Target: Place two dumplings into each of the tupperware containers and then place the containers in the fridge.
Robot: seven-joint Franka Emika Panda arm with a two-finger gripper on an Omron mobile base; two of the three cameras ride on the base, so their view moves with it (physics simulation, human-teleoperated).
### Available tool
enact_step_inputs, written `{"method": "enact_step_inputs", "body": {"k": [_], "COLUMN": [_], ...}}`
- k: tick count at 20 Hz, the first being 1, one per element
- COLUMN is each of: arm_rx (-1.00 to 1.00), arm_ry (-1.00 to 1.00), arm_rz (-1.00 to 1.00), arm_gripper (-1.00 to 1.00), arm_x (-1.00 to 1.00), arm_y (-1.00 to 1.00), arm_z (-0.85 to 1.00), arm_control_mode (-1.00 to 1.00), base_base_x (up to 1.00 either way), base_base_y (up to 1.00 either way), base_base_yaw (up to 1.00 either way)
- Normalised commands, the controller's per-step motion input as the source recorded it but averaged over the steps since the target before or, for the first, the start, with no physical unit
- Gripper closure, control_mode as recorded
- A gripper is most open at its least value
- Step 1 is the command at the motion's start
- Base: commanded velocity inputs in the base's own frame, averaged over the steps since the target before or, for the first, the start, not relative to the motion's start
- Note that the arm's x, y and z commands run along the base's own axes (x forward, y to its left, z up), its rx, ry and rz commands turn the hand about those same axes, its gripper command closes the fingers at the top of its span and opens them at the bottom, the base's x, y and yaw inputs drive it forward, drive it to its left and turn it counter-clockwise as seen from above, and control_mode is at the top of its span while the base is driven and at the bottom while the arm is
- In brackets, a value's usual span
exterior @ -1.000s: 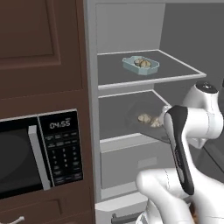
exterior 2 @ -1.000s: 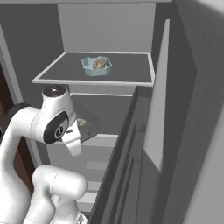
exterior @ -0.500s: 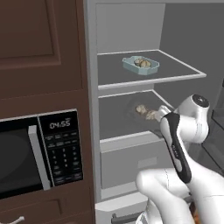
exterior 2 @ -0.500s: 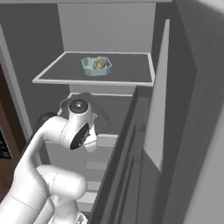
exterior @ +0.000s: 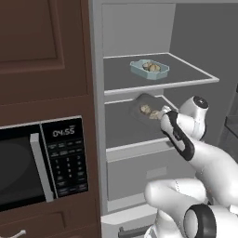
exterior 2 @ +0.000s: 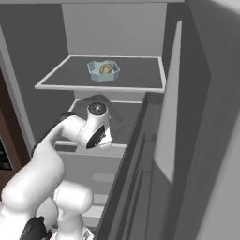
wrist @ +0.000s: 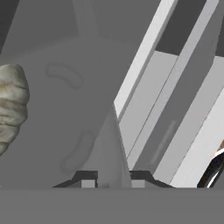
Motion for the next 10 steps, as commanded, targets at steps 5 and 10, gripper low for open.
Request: {"method": "enact_step_inputs", "body": {"k": [5,10], "arm_rx": [0.00,0.00], "arm_ry": [0.00,-0.01], "arm_rz": [0.00,0.00], "arm_gripper": [1.00,1.00], "arm_x": [0.72,0.50], "arm_y": [0.00,0.00], "arm_z": [-0.43,-0.44], "arm_control_mode": [-1.00,-1.00], "base_base_x": [0.00,0.00], "base_base_y": [0.00,0.00], "base_base_yaw": [0.00,0.00]}}
